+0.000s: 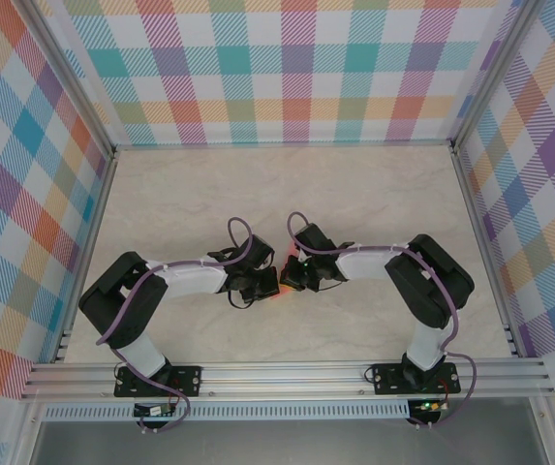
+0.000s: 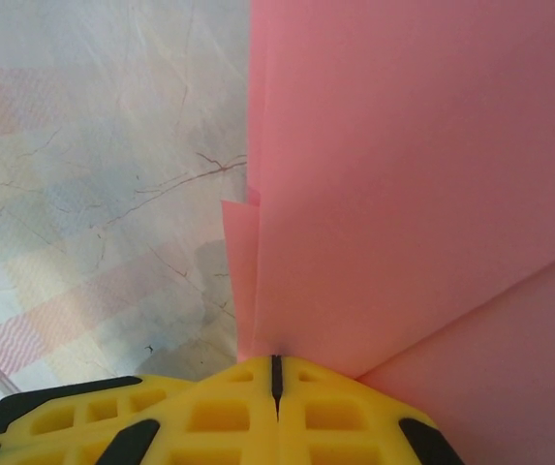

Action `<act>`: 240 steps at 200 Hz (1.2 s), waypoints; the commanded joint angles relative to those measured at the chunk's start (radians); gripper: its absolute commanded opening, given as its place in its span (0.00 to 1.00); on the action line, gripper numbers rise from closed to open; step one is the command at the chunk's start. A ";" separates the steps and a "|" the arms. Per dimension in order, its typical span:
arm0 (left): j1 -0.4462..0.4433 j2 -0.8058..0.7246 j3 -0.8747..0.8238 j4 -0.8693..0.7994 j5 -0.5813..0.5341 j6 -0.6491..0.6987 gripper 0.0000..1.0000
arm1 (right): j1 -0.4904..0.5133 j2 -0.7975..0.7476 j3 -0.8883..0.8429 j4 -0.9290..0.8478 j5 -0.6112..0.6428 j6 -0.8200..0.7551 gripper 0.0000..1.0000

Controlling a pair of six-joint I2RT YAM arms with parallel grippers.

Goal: Fold a paper plane with a square sheet of paper (pick it up from the middle)
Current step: Fourth fold the wing at the center of the table, then pick up the paper from the center of the table.

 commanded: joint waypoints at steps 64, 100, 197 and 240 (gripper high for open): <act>-0.012 0.027 -0.100 -0.153 -0.031 0.003 0.00 | -0.301 0.063 0.025 -0.060 0.039 -0.191 0.00; -0.012 0.020 -0.087 -0.165 -0.032 0.015 0.00 | -0.413 0.087 0.087 -0.106 0.028 -0.232 0.00; -0.012 -0.023 0.038 -0.160 -0.040 0.074 0.01 | -0.420 -0.133 0.084 -0.208 -0.066 -0.221 0.23; -0.009 -0.120 0.114 -0.175 -0.136 0.085 0.25 | -0.368 -0.240 -0.058 -0.095 -0.162 -0.094 0.50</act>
